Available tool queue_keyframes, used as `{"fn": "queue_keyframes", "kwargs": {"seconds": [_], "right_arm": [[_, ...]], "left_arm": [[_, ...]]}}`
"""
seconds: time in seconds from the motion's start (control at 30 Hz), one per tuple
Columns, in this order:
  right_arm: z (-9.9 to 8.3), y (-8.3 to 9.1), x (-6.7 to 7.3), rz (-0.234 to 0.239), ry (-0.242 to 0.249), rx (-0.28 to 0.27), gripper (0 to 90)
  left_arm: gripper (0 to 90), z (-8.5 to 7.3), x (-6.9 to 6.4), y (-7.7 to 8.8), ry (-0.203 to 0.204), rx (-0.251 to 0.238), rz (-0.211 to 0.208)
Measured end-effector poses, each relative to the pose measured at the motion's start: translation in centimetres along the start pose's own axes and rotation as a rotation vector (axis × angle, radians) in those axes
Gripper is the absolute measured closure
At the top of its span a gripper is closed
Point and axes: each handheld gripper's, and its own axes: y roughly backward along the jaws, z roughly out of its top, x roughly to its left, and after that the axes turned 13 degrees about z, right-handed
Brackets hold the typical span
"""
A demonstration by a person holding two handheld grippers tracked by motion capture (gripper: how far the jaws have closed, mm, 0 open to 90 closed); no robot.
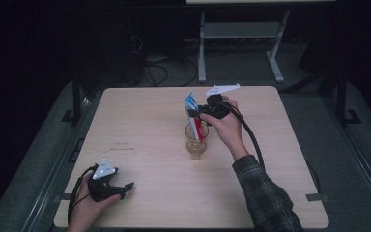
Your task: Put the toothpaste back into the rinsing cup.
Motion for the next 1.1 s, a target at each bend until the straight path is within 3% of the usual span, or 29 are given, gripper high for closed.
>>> {"fn": "queue_keyframes", "kwargs": {"seconds": [0.7,0.87,1.1], "right_arm": [[-0.7,-0.9,0.0,0.001,0.005,0.066,67.7],[-0.5,-0.6,0.0,0.023,0.001,0.051,59.2],[-0.8,1.0,-0.3,-0.008,0.002,0.043,50.1]], "left_arm": [[13.4,0.0,0.0,0.0,0.000,-0.001,0.000],[13.5,0.0,0.0,0.0,0.000,0.000,0.000],[13.5,0.0,0.0,0.0,0.003,0.000,0.001]]}}
